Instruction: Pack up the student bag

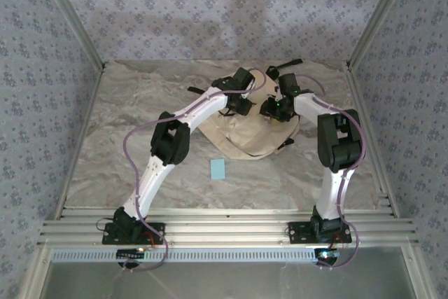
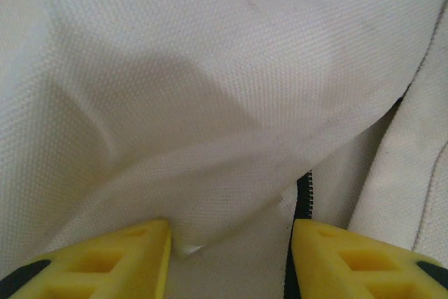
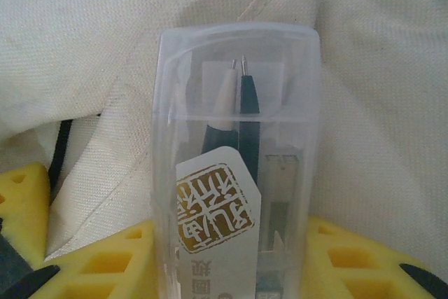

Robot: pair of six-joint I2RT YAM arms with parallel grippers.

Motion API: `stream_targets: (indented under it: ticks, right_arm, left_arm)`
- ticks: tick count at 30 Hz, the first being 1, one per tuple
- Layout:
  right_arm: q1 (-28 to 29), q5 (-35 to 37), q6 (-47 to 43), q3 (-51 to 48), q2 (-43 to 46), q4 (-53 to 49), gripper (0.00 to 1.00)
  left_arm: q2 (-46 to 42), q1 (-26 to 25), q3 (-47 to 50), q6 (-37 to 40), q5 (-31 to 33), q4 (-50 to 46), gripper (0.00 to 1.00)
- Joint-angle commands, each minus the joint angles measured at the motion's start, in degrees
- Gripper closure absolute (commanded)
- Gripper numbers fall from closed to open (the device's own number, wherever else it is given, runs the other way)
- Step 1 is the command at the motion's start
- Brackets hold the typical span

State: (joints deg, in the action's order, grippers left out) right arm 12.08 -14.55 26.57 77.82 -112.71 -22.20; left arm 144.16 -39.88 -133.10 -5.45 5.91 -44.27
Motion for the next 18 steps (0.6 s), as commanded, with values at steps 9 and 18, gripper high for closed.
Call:
stream_targets:
  ticks: [9,18]
  right_arm:
    - [0.58,-1.65,-0.73,-1.02,1.63,-2.31,0.60]
    - [0.56,-1.18,-1.31,-0.59,2.14,-3.12,0.60]
  left_arm:
    - [3.07,0.52,0.55,0.68,-0.09,-5.72,0.88]
    - [-7.29,5.36,8.34,-8.94,-14.46,1.17,1.00]
